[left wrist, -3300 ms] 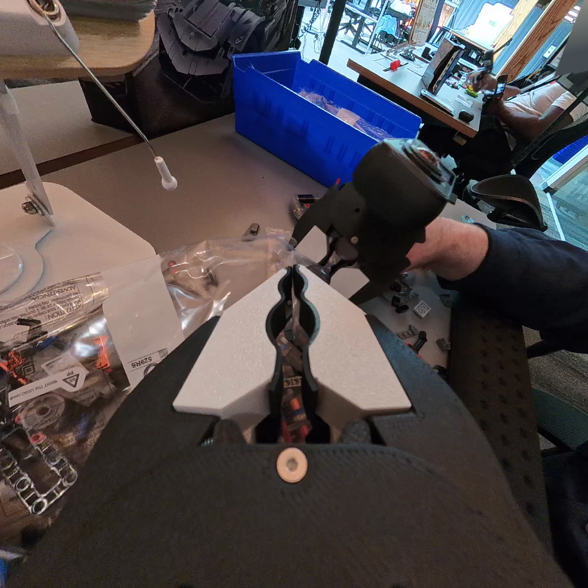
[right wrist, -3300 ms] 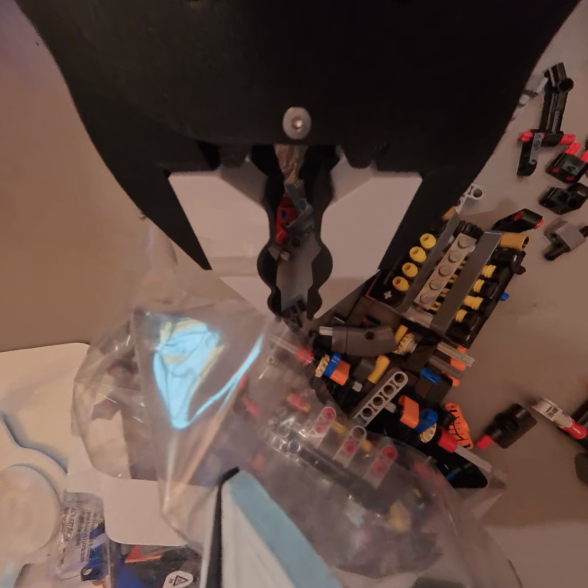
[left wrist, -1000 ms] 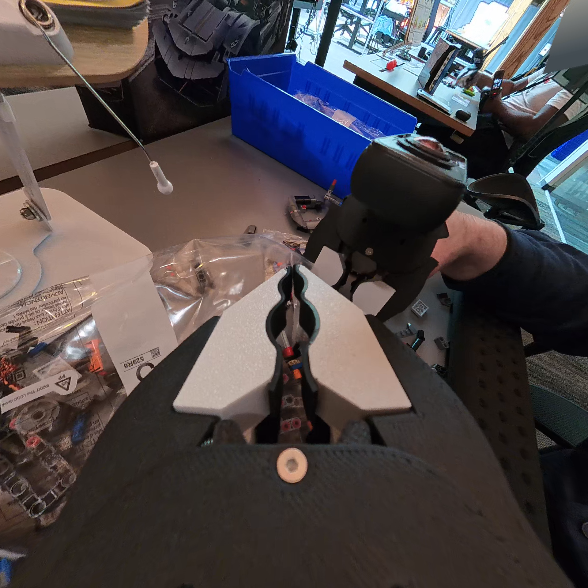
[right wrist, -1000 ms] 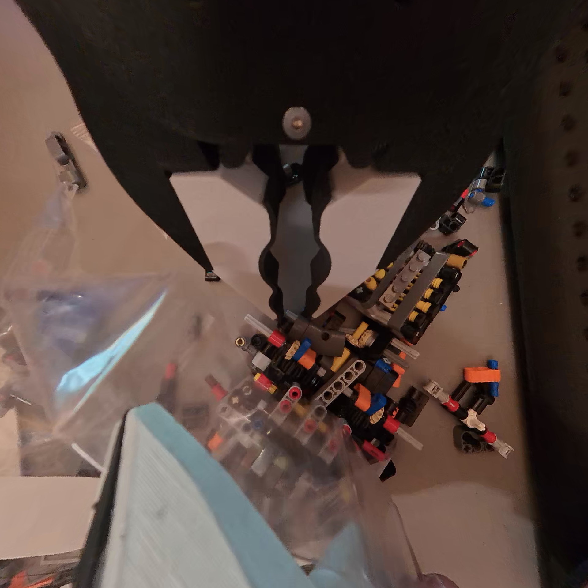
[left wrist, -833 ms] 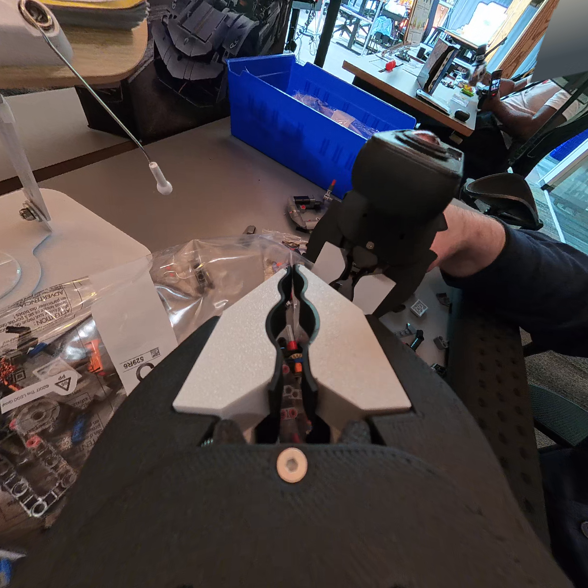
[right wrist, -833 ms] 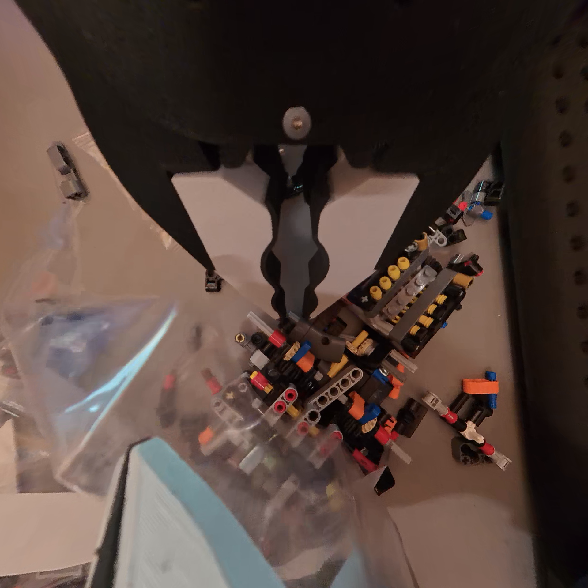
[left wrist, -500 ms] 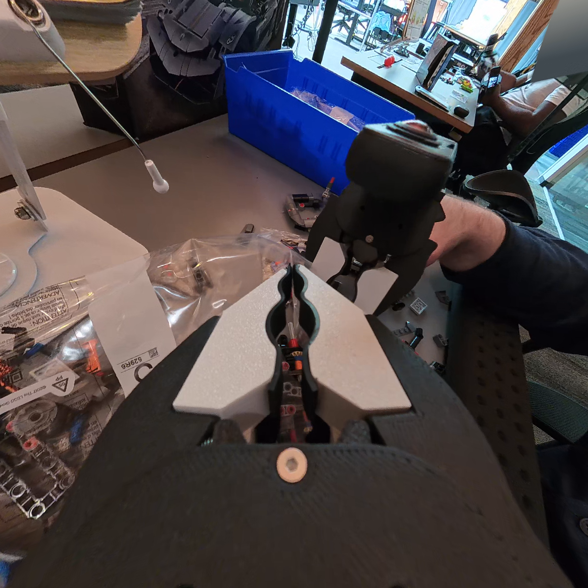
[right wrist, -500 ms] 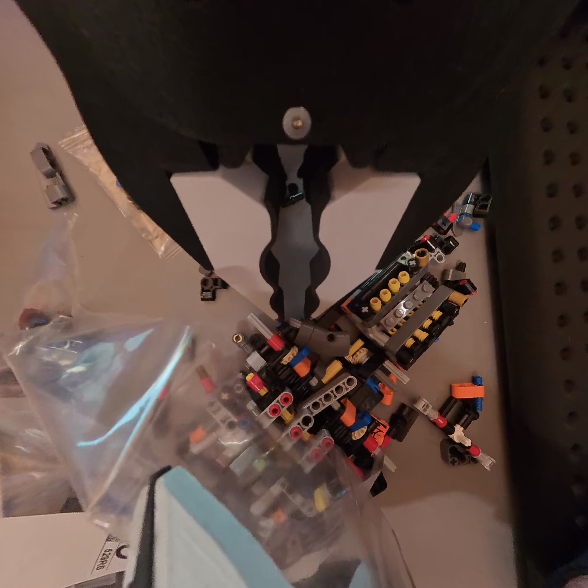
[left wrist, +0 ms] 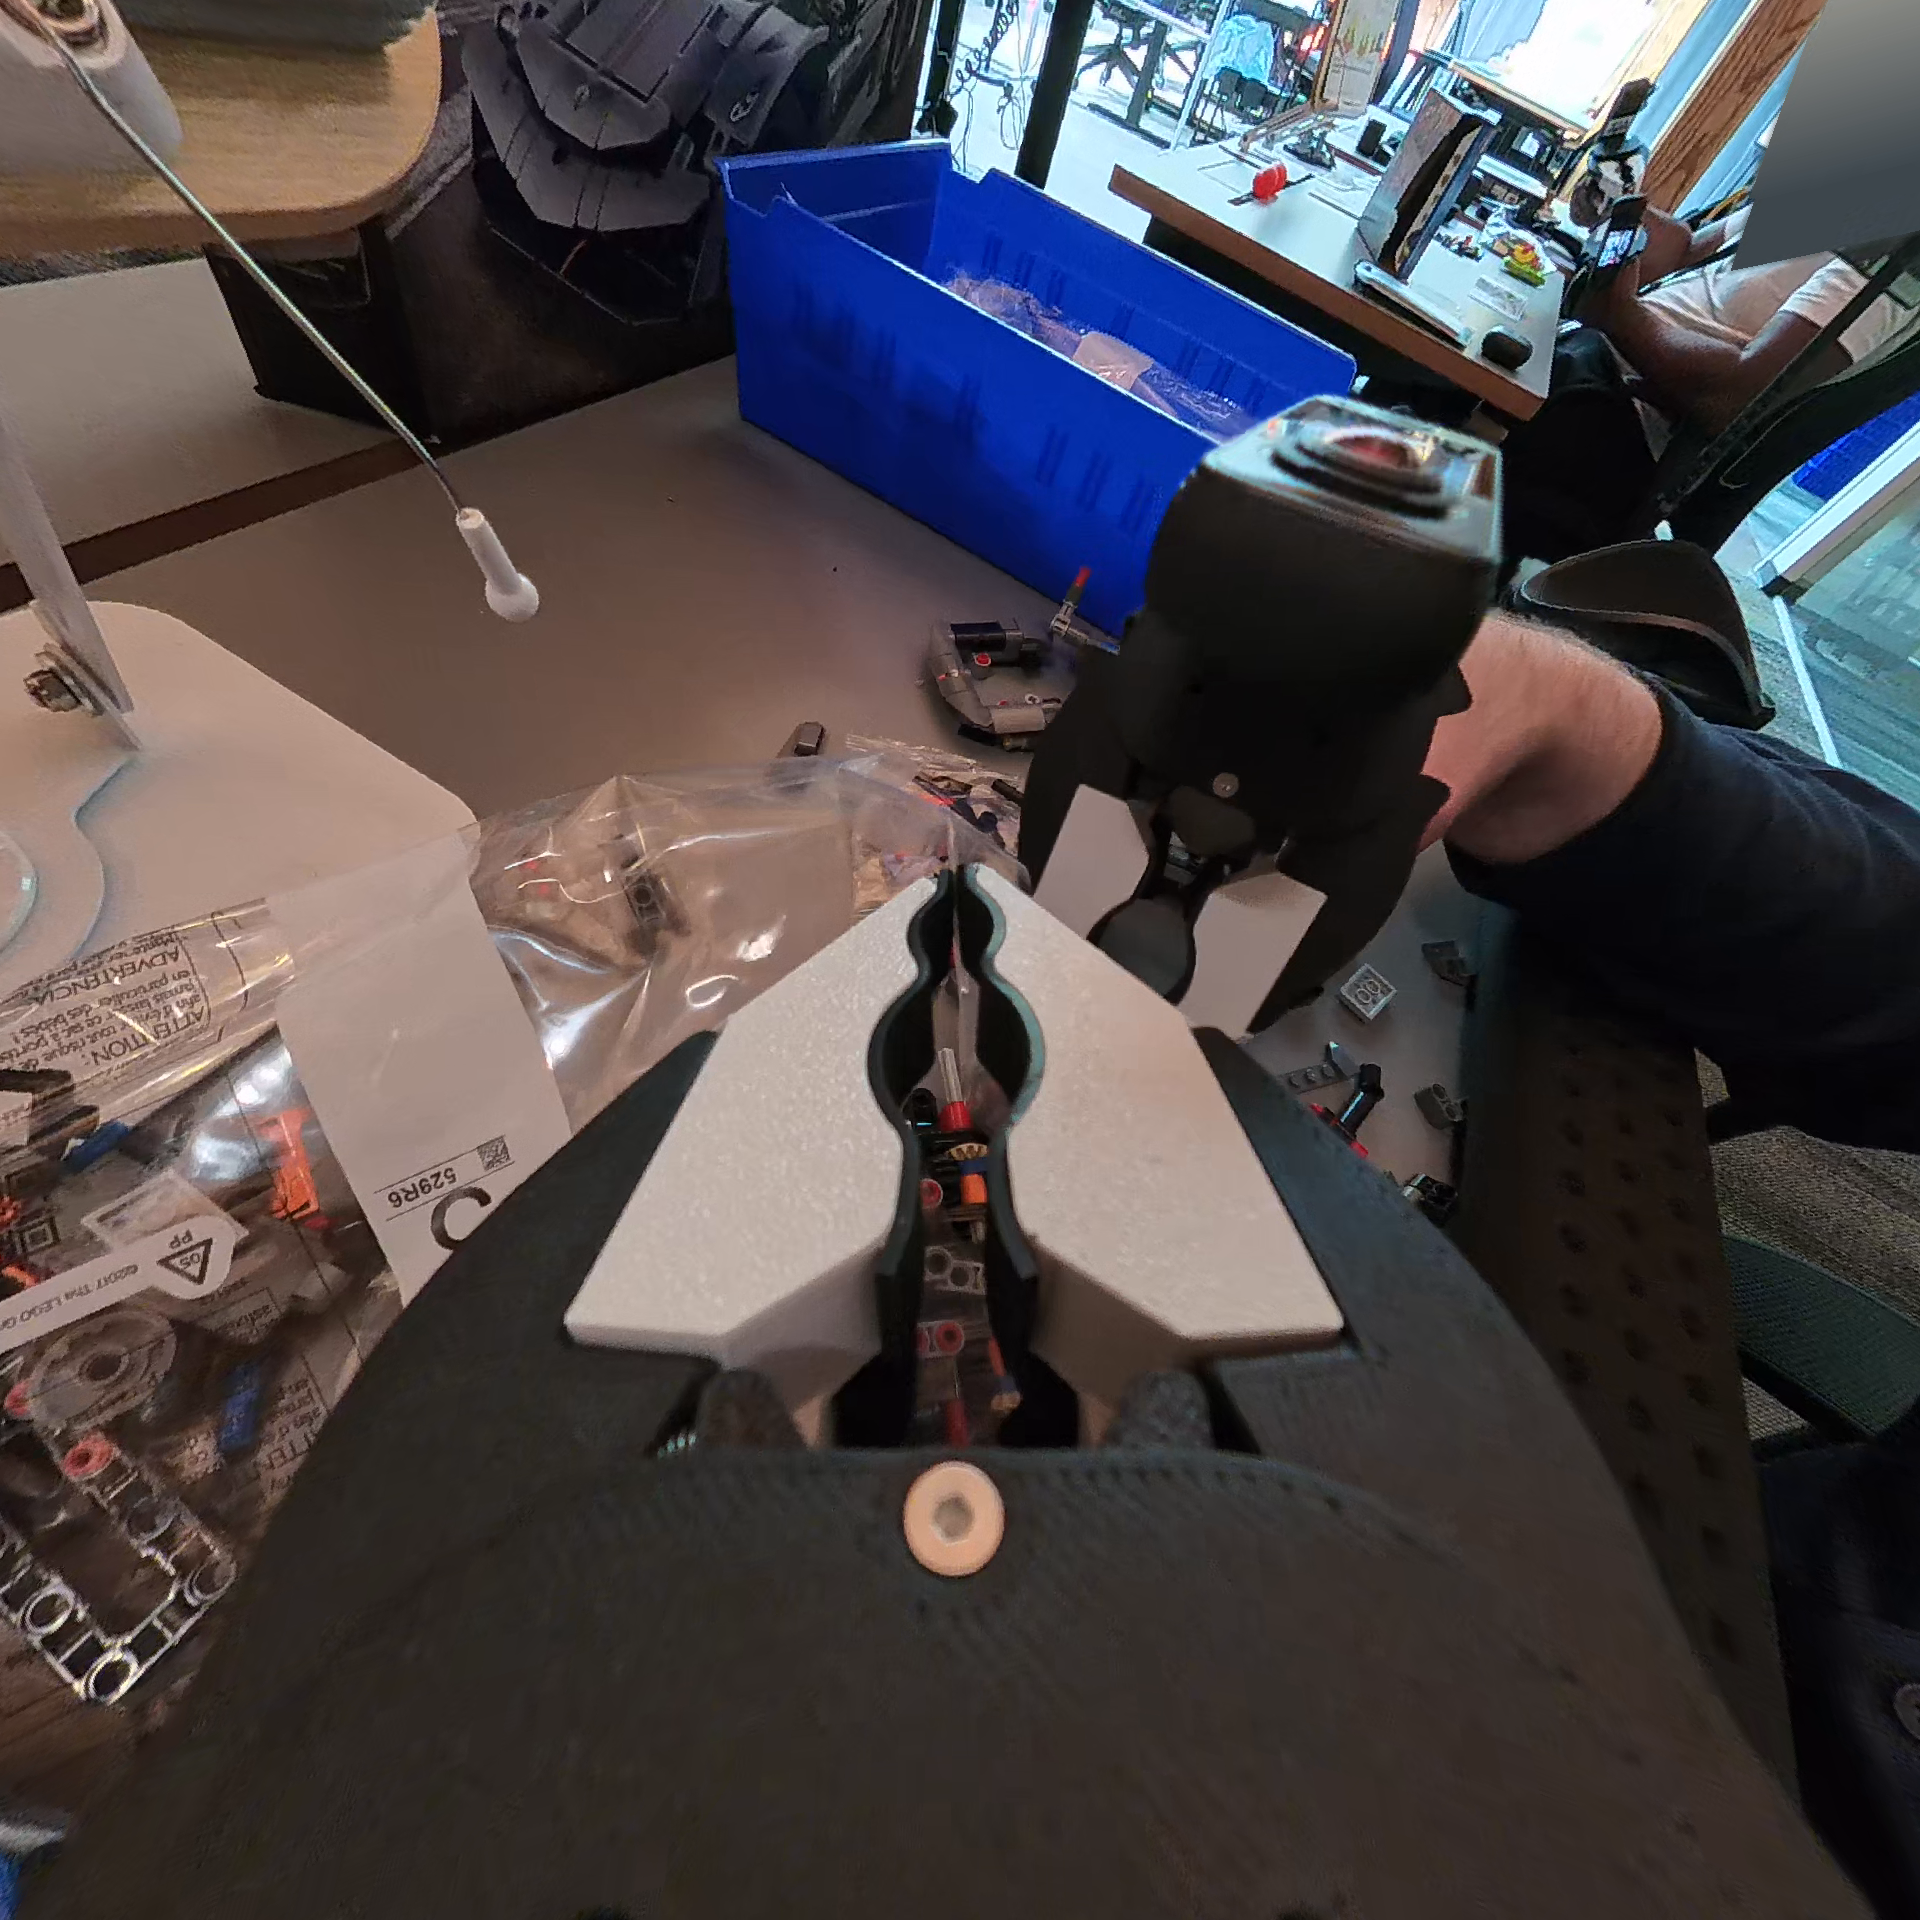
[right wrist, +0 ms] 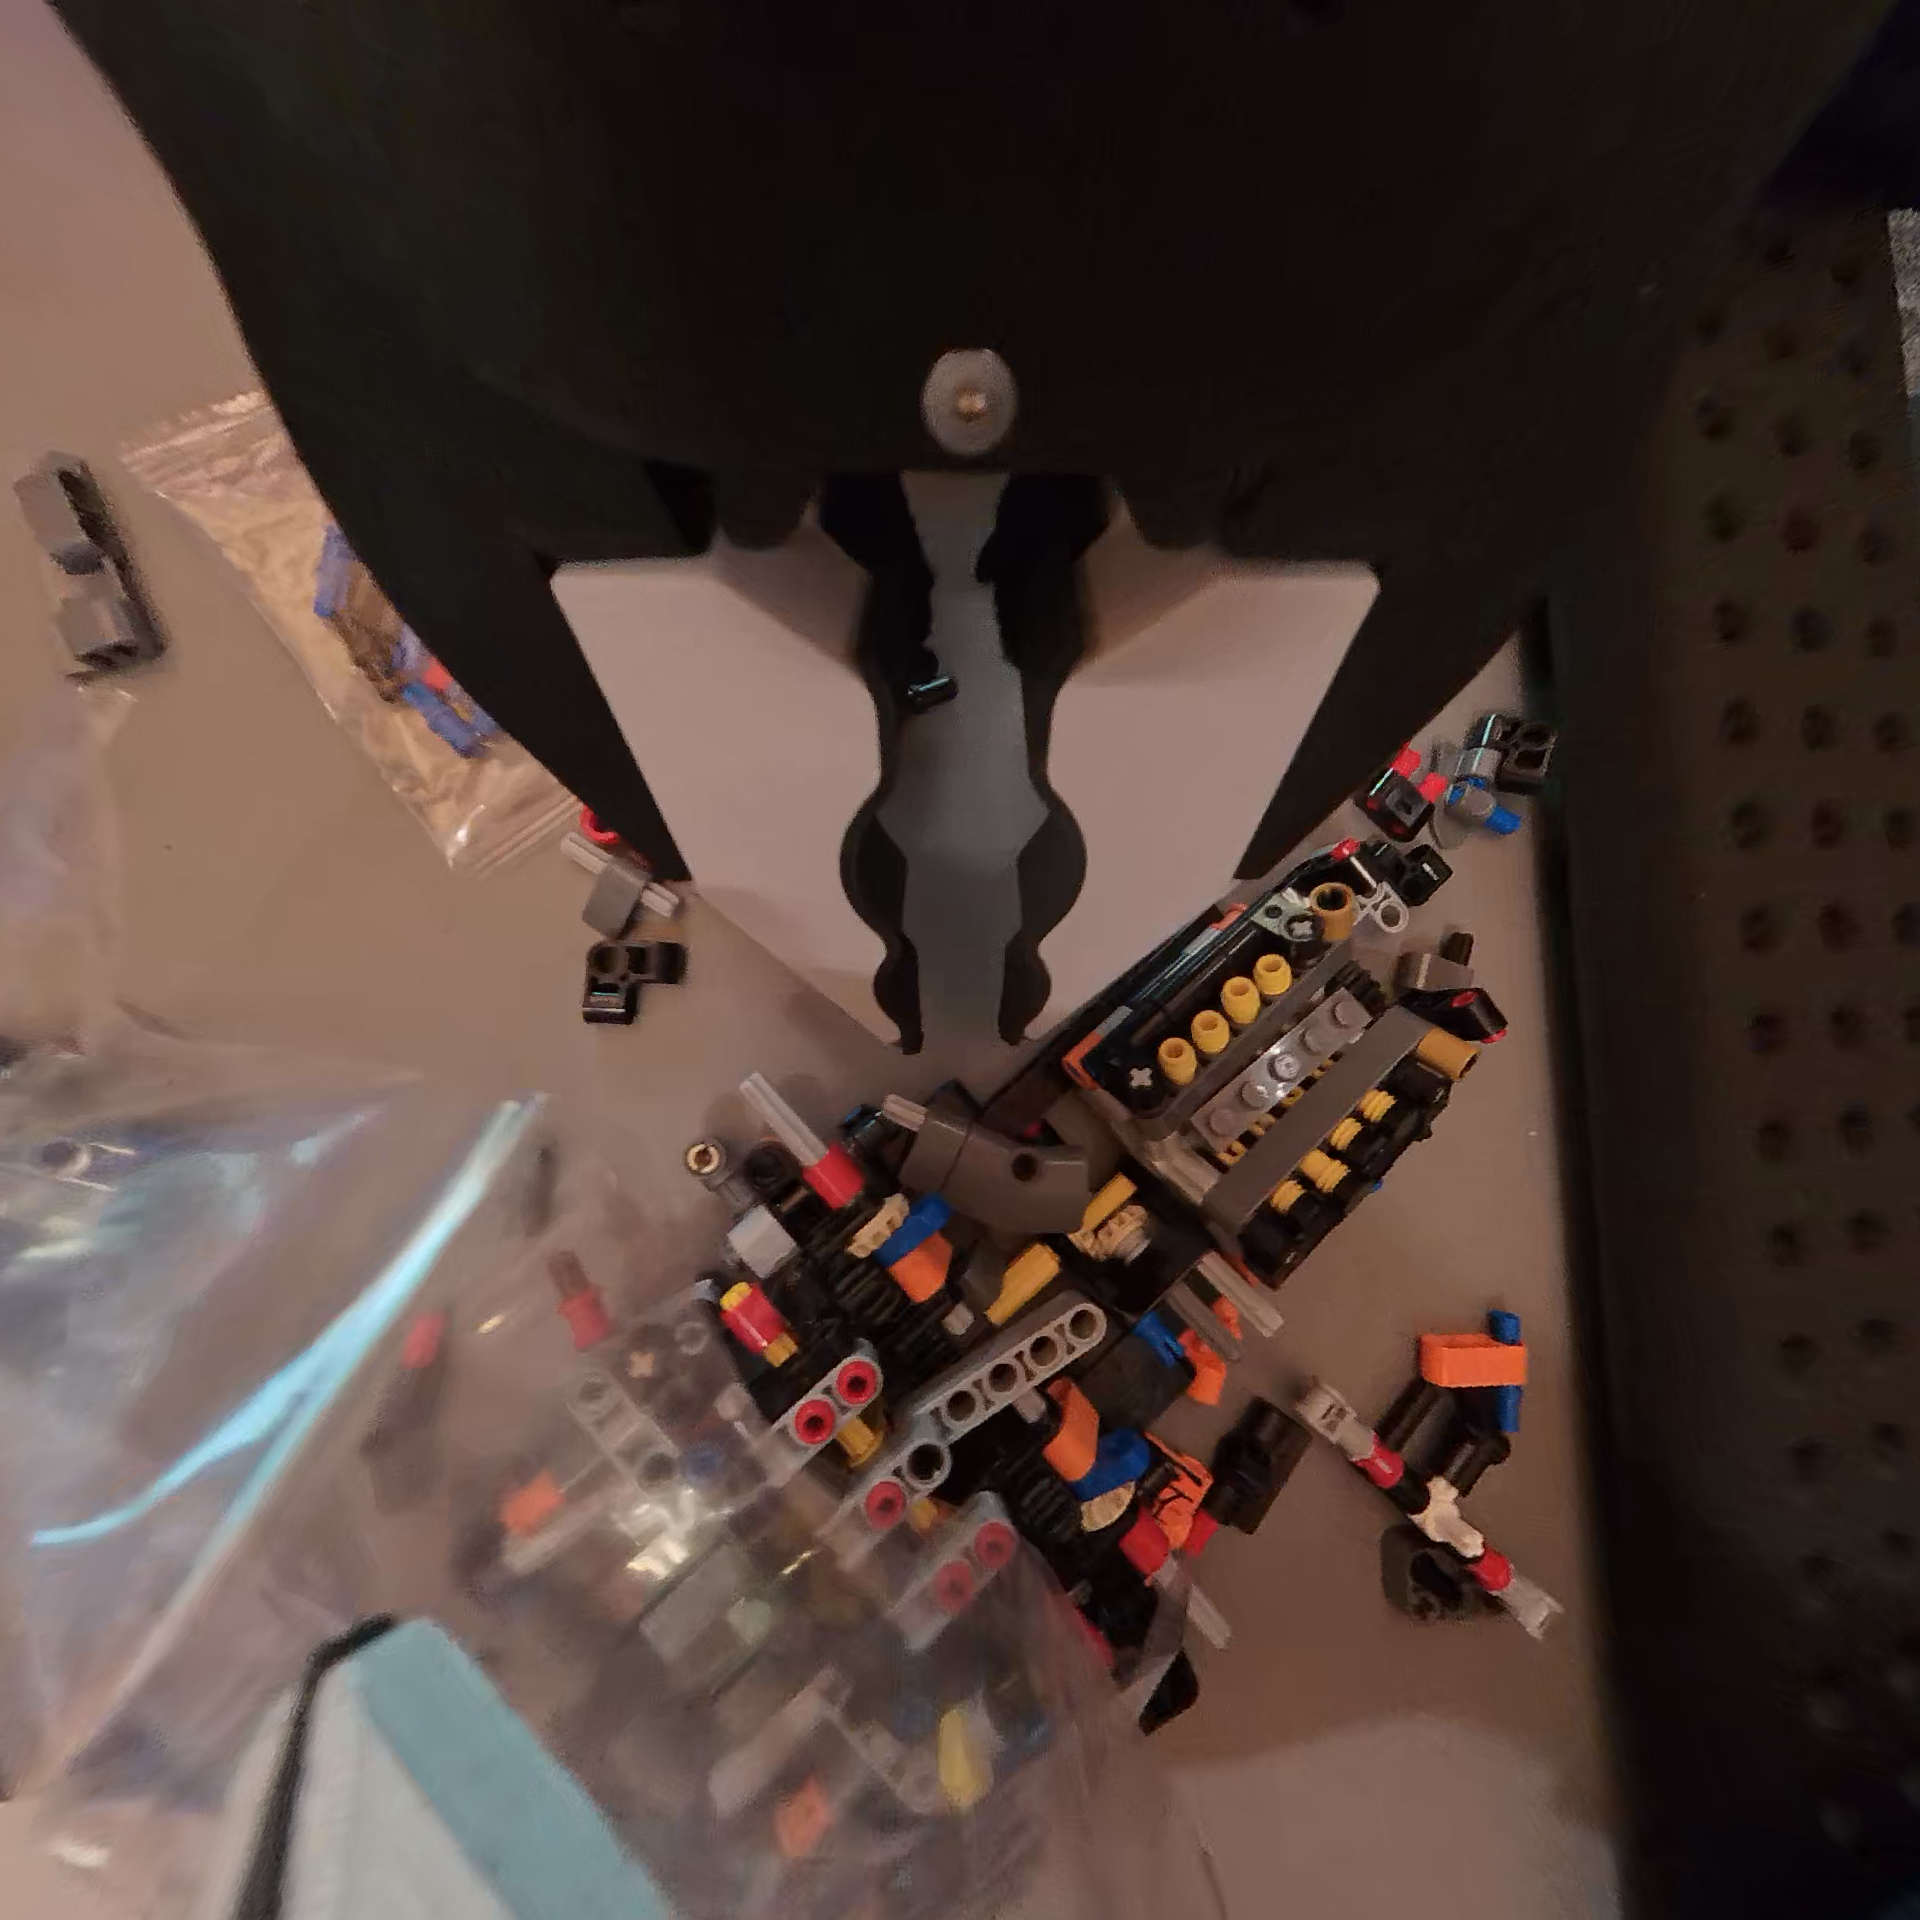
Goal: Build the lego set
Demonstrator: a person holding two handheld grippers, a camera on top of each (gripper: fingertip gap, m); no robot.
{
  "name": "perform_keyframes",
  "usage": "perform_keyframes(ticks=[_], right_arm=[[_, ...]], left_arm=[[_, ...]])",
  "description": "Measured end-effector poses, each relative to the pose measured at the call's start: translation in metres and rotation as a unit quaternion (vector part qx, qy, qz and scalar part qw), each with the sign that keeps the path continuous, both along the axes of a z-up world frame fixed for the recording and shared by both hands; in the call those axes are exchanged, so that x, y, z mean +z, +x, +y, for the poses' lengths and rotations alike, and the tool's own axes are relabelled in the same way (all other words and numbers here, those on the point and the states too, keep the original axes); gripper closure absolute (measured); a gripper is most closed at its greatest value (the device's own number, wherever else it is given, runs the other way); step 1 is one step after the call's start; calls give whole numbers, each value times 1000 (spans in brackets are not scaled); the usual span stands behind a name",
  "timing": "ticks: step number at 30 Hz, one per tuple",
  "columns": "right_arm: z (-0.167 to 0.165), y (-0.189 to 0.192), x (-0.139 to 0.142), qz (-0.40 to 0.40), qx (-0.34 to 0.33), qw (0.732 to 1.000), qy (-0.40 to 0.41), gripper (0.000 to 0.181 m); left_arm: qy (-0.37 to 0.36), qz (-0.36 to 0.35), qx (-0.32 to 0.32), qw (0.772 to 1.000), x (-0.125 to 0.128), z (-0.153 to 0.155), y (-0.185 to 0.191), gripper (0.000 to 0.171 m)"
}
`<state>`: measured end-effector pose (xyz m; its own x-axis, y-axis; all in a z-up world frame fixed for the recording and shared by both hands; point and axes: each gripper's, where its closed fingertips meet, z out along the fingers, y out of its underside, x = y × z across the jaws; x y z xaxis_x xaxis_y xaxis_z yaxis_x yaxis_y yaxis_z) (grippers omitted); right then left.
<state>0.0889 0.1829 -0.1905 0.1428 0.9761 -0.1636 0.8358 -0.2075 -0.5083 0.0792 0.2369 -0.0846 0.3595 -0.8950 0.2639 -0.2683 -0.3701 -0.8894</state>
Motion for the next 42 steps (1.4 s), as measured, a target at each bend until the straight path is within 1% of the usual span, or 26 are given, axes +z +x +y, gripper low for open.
perform_keyframes(ticks=[1,4,8,12,15,17,22,37,42], right_arm=[[-2,0,-1,-3,6,1000,1,166],[-6,-2,-6,-15,19,1000,6,168],[-2,1,-7,-26,16,999,23,181],[1,2,-3,-18,9,999,26,181],[-3,-2,-2,-9,11,1000,13,173],[-5,-2,-5,-18,14,1000,7,168],[-2,1,-7,-29,14,999,27,181],[-7,3,-6,-27,22,999,15,177],[-7,1,-7,-29,25,999,18,177]], left_arm=[[0,0,0,1000,0,0,0,171],[-1,0,0,1000,-1,0,0,171],[0,1,-1,1000,-1,0,1,171],[0,1,-1,1000,-1,0,0,171],[0,1,-2,1000,-1,0,0,171],[0,2,-2,1000,-1,0,1,171],[0,2,-2,1000,-2,0,1,171],[-1,6,-10,1000,-4,-2,3,171],[1,19,-16,1000,-9,-3,5,171]])
